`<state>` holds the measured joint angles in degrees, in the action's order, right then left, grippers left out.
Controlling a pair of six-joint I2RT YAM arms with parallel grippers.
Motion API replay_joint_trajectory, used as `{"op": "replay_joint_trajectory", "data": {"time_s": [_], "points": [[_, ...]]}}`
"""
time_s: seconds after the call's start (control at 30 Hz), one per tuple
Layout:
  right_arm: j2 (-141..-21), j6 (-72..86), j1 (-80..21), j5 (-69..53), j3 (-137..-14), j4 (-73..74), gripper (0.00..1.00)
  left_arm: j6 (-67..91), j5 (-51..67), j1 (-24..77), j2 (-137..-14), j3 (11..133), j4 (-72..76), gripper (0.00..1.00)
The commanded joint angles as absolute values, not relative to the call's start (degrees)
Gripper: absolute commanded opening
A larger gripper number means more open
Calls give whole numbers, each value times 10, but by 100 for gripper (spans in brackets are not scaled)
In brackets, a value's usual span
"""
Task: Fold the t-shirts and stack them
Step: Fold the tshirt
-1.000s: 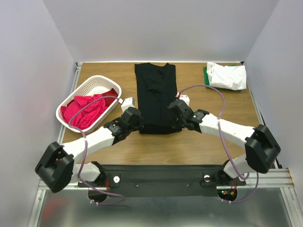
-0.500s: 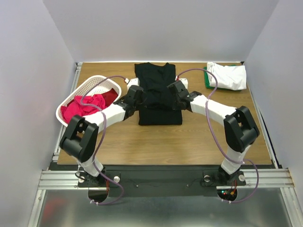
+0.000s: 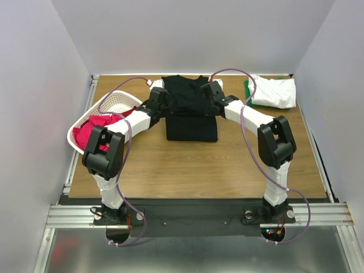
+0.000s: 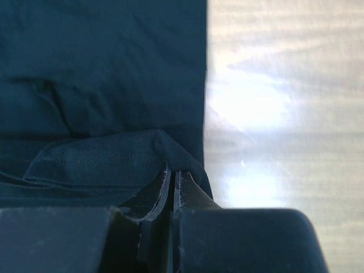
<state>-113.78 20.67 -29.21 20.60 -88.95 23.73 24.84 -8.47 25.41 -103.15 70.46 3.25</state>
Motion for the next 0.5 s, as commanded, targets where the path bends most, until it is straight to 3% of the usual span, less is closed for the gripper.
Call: {"op": "replay_joint_trajectory", "data": {"time_s": [0.0, 0.47], "points": [[-1160, 184, -282, 190, -946, 218, 0, 230, -77, 235, -1034, 744, 39, 0], [-1213, 178, -266, 176, -982, 217, 0, 221, -63, 221, -1112, 779, 51, 0]]}}
